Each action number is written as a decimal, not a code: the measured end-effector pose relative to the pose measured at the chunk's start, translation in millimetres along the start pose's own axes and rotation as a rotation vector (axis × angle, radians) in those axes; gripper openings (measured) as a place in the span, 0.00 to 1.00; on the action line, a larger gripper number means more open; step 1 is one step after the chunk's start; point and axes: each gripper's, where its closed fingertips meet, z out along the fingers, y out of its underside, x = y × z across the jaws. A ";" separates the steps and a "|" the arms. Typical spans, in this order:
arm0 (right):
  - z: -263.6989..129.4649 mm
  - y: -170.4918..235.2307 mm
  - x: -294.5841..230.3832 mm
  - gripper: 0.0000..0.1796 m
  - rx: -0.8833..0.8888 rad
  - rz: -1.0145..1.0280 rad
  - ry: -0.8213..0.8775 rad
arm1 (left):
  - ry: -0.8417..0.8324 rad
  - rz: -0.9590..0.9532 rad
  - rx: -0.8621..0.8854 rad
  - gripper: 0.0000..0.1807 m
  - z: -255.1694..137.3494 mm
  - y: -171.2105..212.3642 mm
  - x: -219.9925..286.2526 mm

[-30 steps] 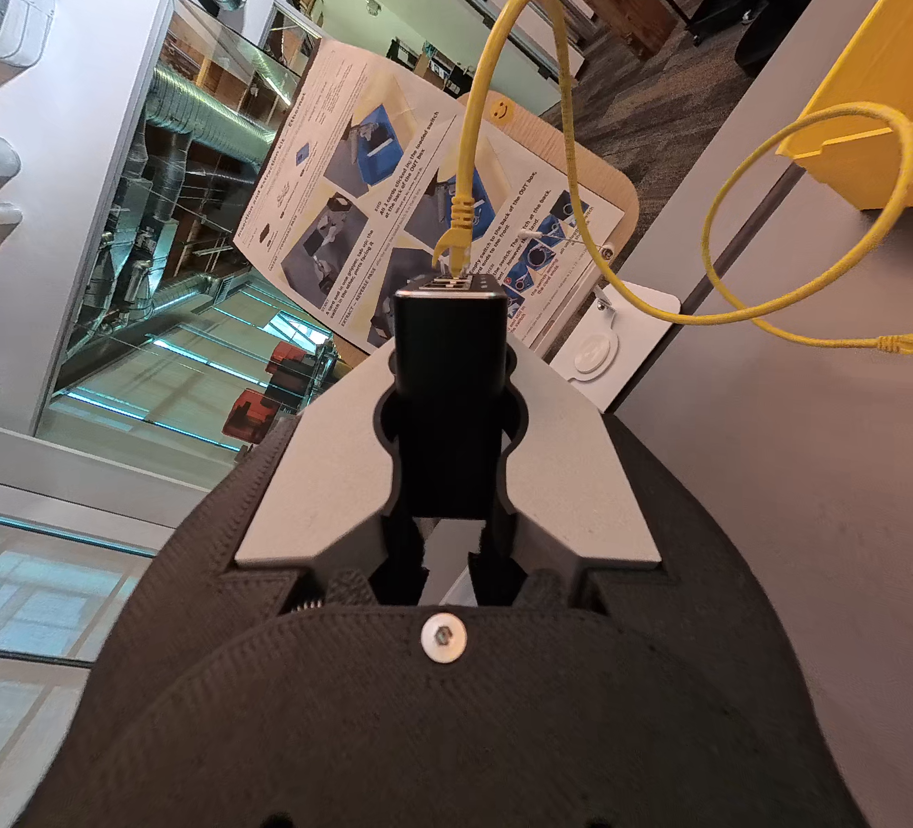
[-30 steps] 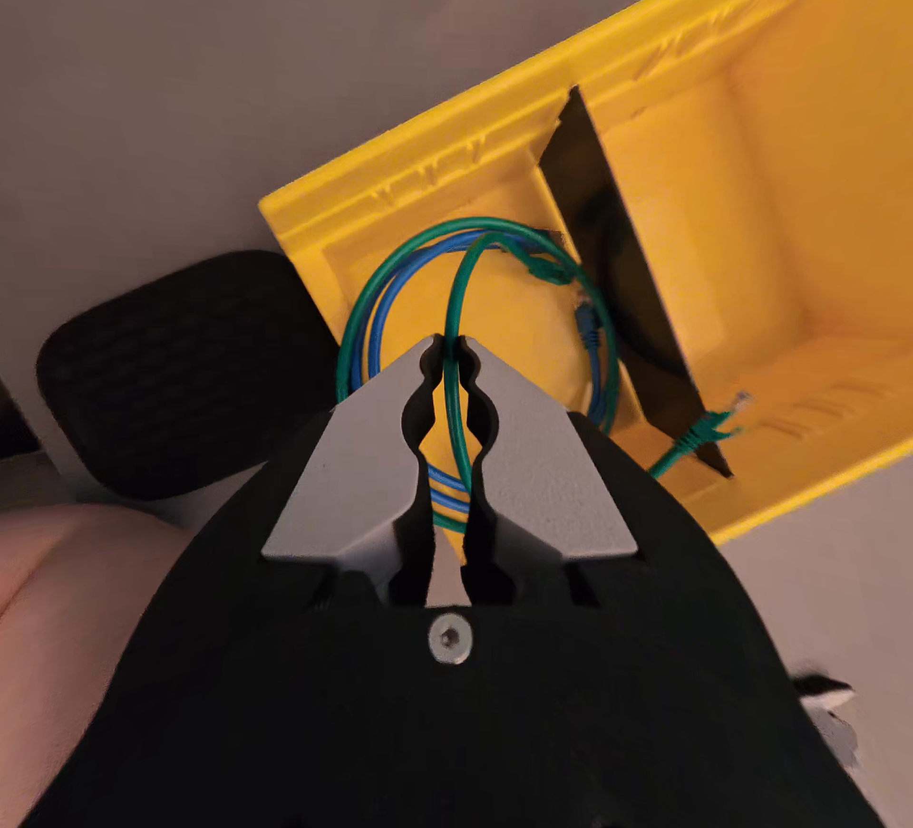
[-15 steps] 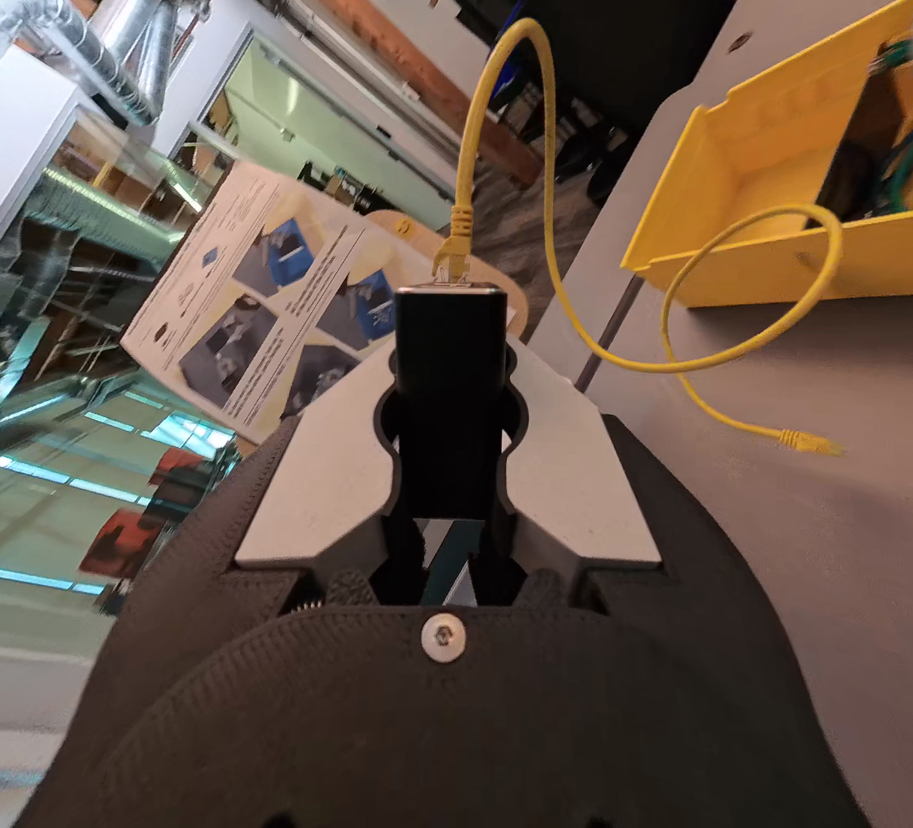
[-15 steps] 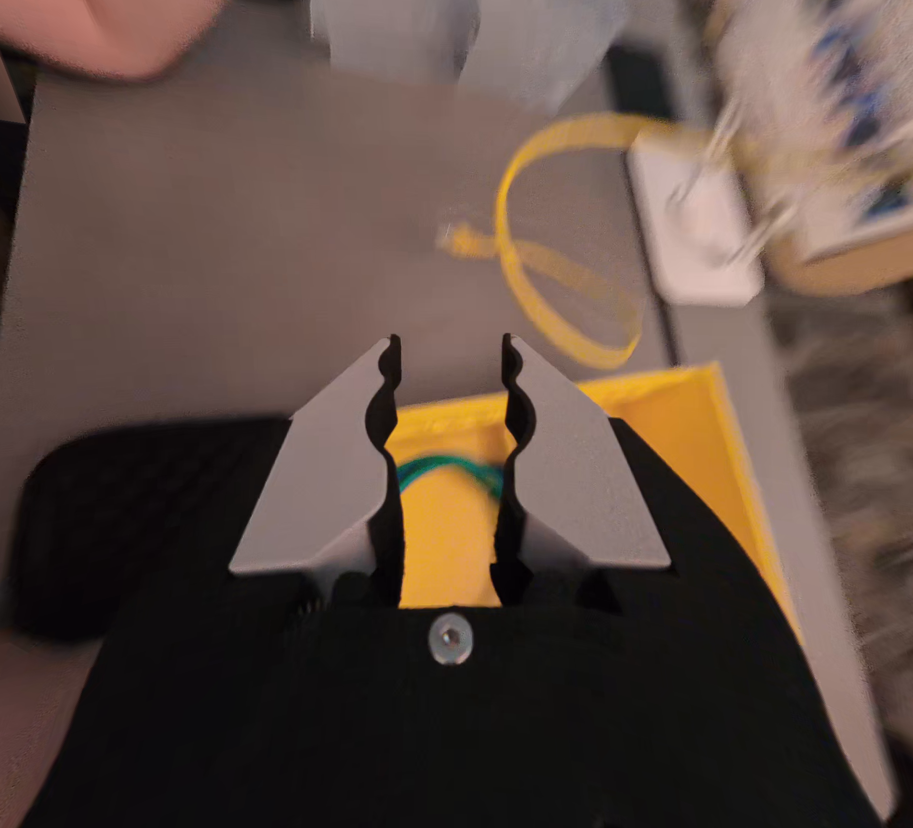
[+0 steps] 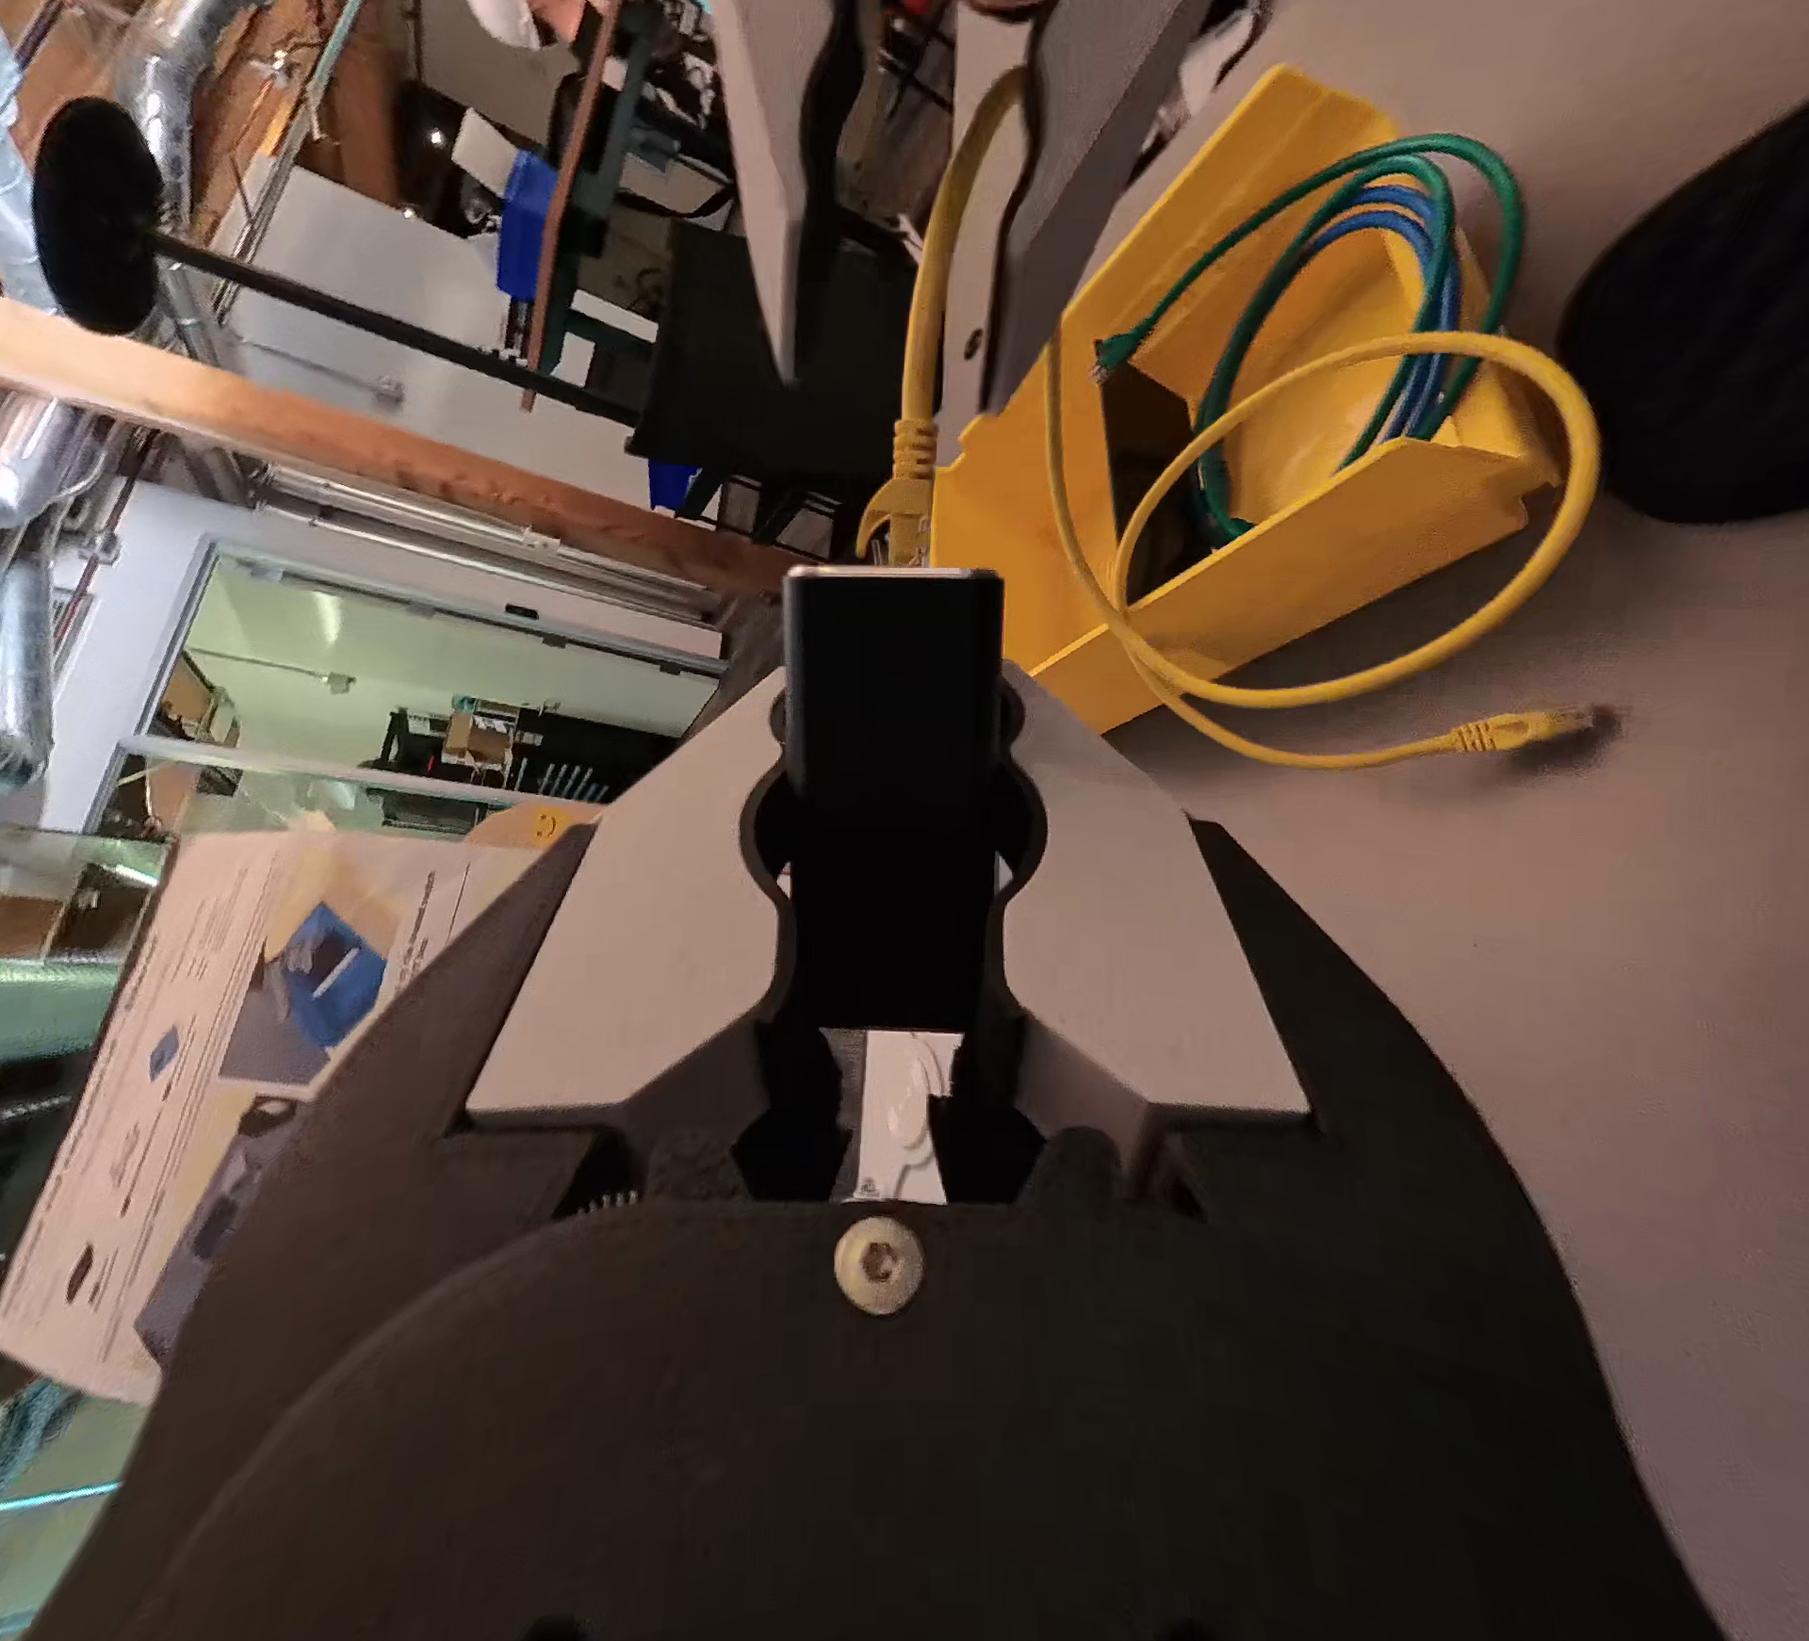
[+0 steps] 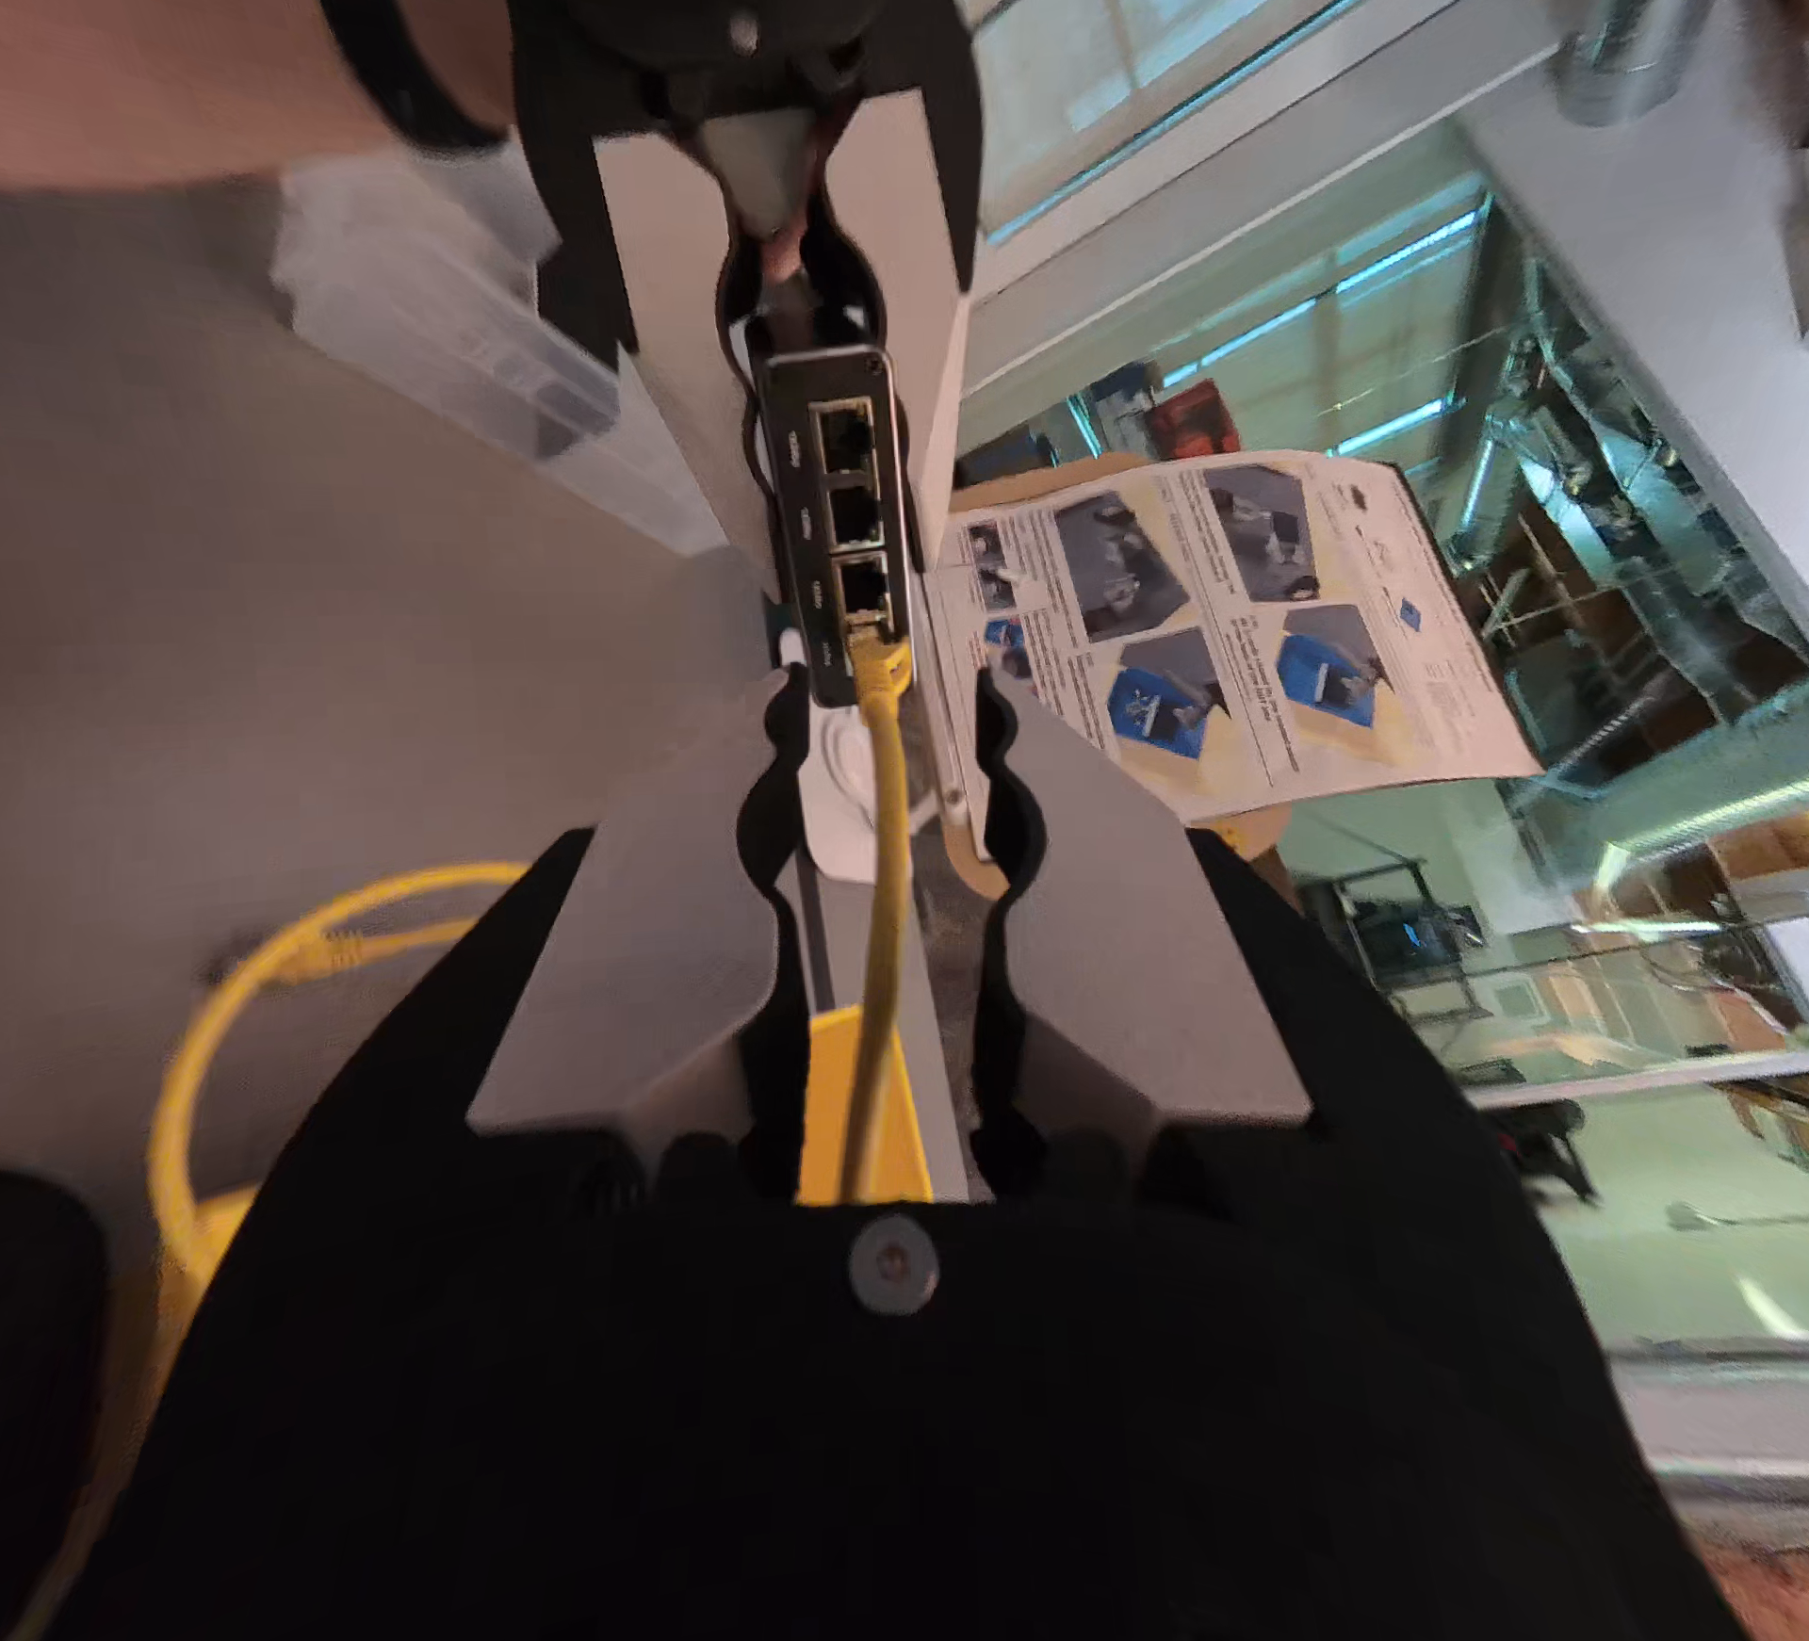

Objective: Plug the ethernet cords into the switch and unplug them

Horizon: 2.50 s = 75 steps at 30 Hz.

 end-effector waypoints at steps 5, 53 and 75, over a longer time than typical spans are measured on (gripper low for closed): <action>13.3 20.8 -14.5 0.12 -0.128 -0.091 -0.047 | 0.021 0.074 -0.030 0.19 8.5 -6.6 12.5; -0.4 69.2 -61.1 0.08 -0.354 0.042 -0.312 | 0.271 0.009 -0.158 0.20 50.7 4.3 55.8; 24.9 42.3 -15.6 0.07 -0.358 -0.222 0.042 | -0.249 0.163 -0.203 0.30 60.7 17.0 -1.8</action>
